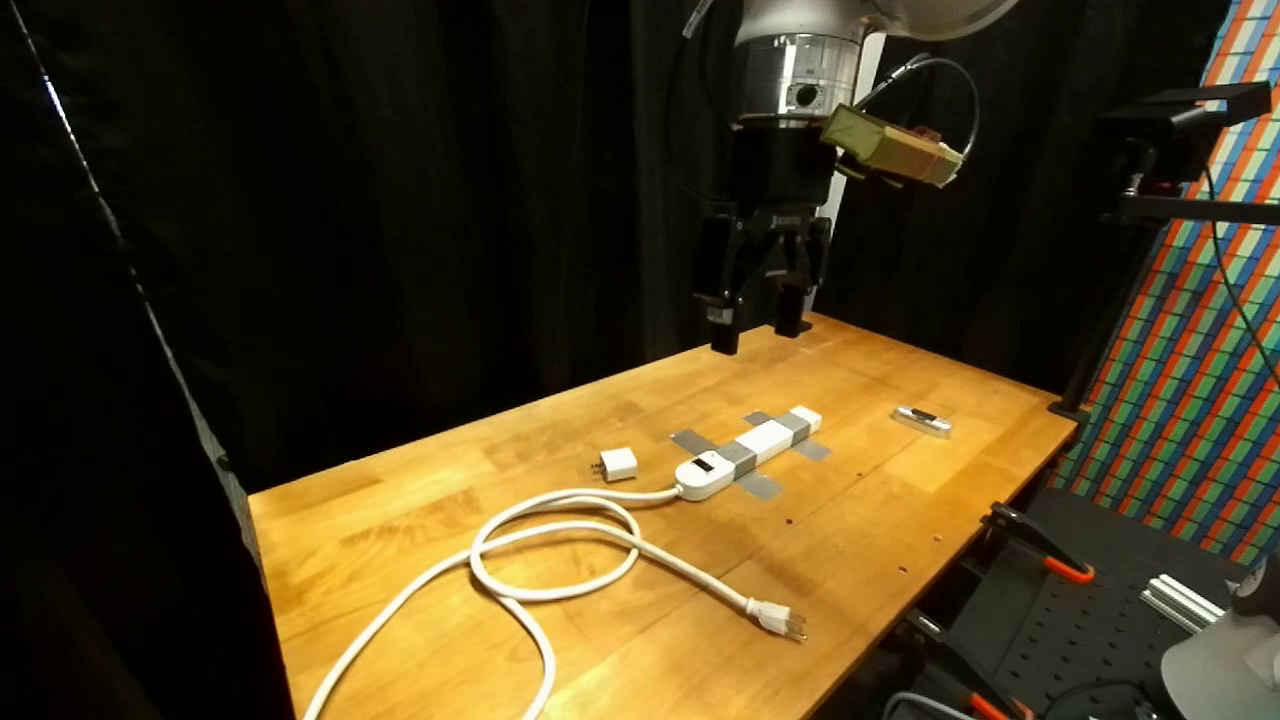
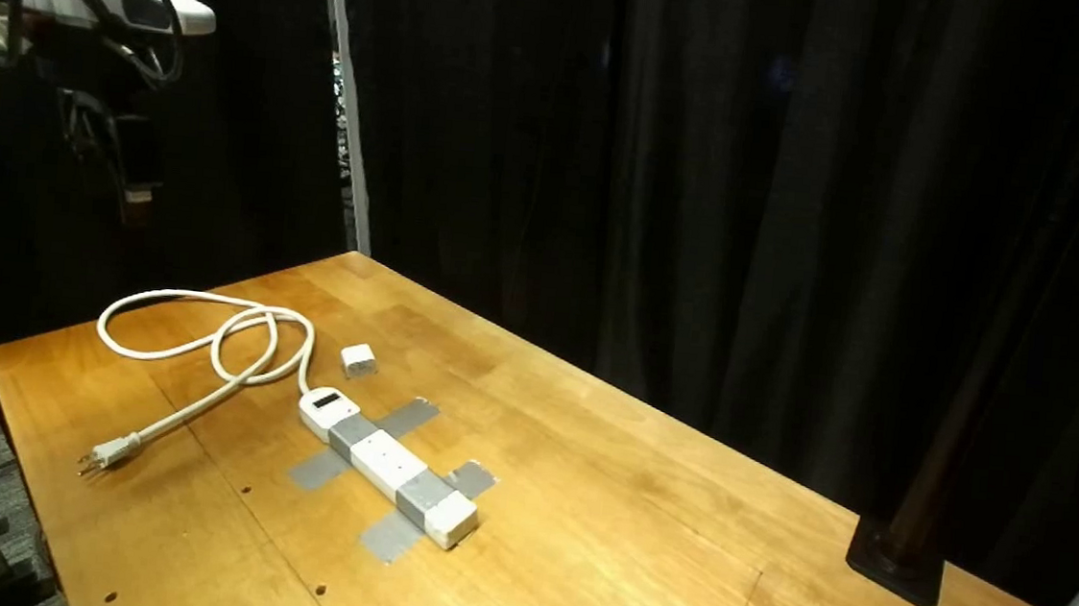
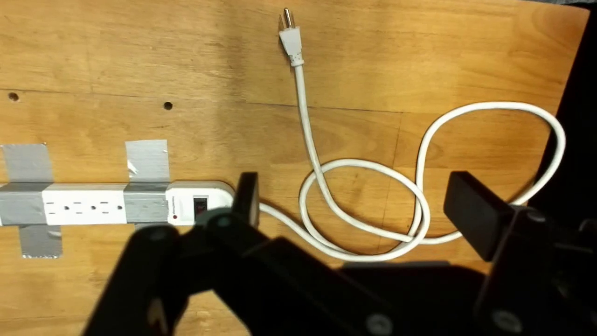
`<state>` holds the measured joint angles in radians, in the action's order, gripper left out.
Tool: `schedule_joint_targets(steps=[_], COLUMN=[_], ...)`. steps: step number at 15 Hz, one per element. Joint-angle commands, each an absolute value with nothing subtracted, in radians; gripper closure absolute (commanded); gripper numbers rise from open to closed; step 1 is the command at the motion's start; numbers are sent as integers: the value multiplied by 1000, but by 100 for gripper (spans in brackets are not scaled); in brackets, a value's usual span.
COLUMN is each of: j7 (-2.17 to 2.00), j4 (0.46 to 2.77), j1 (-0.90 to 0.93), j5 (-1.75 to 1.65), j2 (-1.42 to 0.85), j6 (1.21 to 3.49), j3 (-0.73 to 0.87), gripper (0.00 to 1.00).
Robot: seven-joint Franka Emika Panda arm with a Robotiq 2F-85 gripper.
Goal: Plug the charger head into the extension cable
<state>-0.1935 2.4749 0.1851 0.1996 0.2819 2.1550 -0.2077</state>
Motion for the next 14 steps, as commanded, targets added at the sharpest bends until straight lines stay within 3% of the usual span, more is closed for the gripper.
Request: schedule_joint_targets(steps=[1, 14], j7=[-97, 710], j4=[2439, 1899], j1=[196, 77], j5=[185, 94], j2=[231, -374], j6=[2151, 2145], j3=[-196, -158], gripper=[0, 0])
